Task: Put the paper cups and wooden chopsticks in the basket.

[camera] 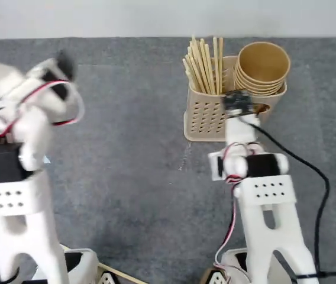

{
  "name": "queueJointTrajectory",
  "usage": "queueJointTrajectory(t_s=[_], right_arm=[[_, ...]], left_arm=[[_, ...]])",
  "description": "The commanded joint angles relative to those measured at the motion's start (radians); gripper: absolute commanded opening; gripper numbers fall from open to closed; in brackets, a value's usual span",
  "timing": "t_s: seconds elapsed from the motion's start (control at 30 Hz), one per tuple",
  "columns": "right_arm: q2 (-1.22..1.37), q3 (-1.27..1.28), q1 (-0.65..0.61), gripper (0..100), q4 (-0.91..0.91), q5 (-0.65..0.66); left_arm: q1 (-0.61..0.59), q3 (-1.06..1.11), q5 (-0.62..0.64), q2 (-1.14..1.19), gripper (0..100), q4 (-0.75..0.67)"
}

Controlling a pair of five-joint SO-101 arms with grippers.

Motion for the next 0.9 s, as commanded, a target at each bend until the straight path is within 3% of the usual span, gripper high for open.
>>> queueJointTrajectory(t_s=[0.0, 0.1, 0.2, 0.3, 0.57, 0.87], right_arm=[[-0.015, -0.086, -0.139, 21.2, 0.073, -0.005], [-0.015, -0.084, -0.277, 21.2, 0.116, -0.008], [-0.013, -0.071, -0.417, 21.3, 0.180, -0.009], [-0.013, -0.051, -0.542, 21.3, 0.236, -0.018], [-0.013, -0.028, -0.878, 21.2, 0.302, -0.242], [-0.005, -0.028, -1.216, 21.2, 0.286, -0.451]], left_arm=[[-0.153, -0.005, 0.008, -0.029, 9, 0.031], [-0.265, 0.031, 0.005, -0.029, 1, 0.023], [-0.342, 0.114, -0.011, -0.029, 1, -0.034], [-0.407, 0.245, -0.061, -0.029, 1, -0.163], [-0.494, 0.596, -0.137, -0.029, 1, -0.529], [-0.522, 0.697, -0.144, -0.028, 1, -0.549]])
